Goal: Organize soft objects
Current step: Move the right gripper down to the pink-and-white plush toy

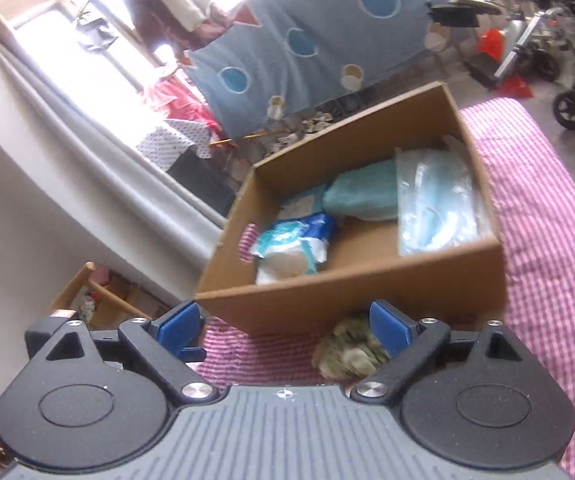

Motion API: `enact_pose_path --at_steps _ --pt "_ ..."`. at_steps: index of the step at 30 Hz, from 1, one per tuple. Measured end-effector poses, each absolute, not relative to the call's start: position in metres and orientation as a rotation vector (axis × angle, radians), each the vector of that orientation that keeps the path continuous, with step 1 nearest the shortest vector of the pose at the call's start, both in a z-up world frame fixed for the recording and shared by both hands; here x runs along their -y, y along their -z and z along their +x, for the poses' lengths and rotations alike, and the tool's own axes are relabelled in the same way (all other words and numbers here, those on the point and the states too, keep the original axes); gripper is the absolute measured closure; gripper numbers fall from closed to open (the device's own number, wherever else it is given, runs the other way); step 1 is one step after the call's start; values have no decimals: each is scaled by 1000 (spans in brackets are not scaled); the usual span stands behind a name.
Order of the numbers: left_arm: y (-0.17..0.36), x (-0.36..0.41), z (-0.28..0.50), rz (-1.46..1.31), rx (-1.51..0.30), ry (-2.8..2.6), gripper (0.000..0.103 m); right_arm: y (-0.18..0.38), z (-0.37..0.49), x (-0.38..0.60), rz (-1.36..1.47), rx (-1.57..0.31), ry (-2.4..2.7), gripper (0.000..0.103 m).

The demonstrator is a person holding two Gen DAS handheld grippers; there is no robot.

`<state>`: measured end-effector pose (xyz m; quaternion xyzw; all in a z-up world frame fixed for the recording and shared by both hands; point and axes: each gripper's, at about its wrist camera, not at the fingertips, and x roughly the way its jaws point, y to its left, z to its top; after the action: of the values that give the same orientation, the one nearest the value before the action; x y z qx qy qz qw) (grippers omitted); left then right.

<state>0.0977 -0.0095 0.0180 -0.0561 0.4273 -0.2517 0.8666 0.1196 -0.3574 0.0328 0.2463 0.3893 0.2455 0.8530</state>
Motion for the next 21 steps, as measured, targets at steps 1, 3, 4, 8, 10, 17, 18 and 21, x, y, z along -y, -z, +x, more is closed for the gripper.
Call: enact_pose_path --at_steps 1,3,4,8,10,17,18,21 --pt "-13 23 98 -65 -931 566 0 -17 110 363 538 -833 -469 9" --pt "3 51 94 37 -976 637 0 10 100 369 580 -877 -403 9" --pt "10 62 94 67 -1002 656 0 21 96 372 607 -893 -384 9" --pt "31 95 94 90 -1097 763 0 58 85 381 714 -923 -350 16" --pt "37 107 94 67 -1129 826 0 69 85 385 765 -936 -356 26" --pt "58 142 103 13 -1193 922 1 92 90 389 799 -999 -353 30" --pt "61 145 103 12 -1195 924 1 95 91 388 806 -1003 -358 30" --pt "67 151 105 2 -1204 918 0 102 94 387 823 -1016 -351 36"
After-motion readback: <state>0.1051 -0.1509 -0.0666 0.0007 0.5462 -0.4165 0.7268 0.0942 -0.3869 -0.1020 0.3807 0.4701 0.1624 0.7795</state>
